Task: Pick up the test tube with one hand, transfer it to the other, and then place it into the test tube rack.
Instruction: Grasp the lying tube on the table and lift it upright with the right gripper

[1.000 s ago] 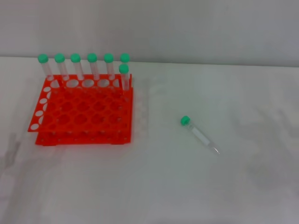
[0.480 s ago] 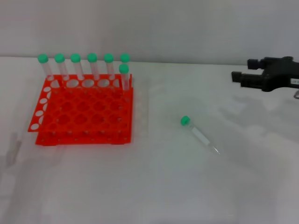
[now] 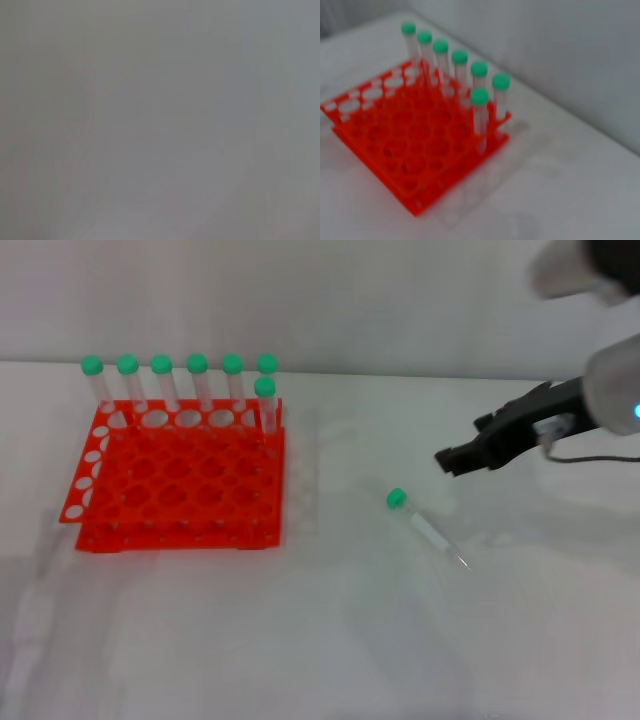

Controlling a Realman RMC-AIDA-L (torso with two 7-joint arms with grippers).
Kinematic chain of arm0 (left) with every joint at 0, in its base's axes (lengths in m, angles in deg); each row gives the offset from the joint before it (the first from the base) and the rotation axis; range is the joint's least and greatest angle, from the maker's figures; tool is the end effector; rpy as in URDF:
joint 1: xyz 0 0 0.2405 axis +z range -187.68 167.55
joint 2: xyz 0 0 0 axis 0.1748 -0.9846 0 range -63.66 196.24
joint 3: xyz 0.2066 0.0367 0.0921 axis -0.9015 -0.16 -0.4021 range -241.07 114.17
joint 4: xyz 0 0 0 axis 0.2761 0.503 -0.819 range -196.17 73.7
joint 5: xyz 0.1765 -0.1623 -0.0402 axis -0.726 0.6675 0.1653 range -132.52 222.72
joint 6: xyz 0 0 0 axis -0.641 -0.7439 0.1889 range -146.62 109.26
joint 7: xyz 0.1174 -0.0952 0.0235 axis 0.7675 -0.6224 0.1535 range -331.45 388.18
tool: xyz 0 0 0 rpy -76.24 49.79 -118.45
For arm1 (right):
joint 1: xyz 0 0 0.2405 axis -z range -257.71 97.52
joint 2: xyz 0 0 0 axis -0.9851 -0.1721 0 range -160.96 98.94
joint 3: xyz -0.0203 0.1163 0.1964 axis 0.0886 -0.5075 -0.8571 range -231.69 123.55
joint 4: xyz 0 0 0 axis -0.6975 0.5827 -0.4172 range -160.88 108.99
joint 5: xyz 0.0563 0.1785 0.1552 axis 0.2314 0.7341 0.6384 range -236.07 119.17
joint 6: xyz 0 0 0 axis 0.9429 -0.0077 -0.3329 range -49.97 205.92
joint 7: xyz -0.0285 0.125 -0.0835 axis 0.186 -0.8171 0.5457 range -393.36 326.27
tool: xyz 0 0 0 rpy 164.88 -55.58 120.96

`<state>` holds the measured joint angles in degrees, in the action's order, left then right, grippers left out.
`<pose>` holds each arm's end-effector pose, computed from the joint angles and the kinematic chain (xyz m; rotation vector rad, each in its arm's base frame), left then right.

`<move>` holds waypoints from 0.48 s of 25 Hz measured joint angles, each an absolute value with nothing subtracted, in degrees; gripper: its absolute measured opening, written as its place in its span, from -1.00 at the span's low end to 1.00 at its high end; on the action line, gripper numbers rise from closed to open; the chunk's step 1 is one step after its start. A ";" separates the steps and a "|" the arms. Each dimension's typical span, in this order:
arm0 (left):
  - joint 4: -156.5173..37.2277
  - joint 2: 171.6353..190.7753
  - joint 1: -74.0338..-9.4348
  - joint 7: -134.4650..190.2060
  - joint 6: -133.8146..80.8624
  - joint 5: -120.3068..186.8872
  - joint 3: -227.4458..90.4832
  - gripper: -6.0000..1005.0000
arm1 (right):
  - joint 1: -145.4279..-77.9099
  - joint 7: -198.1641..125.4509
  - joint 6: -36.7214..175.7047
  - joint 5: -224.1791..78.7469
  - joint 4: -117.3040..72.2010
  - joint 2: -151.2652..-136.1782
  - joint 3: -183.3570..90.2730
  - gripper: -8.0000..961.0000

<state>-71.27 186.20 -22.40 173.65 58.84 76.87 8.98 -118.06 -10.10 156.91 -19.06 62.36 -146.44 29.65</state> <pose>-0.3763 0.2756 0.0214 -1.2257 -0.8441 -1.0523 0.0584 0.3980 0.0299 -2.5312 0.7129 -0.0916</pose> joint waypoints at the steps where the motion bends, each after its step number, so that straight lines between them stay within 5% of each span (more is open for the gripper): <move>1: -71.29 186.19 -22.57 173.65 58.77 76.85 8.75 0.76 | -119.09 -12.82 157.06 -21.08 62.03 -146.45 31.61 0.34; 12: -71.44 186.08 -24.15 173.99 58.20 76.74 4.90 0.74 | -130.00 -27.44 155.19 -29.38 45.26 -147.17 44.81 0.33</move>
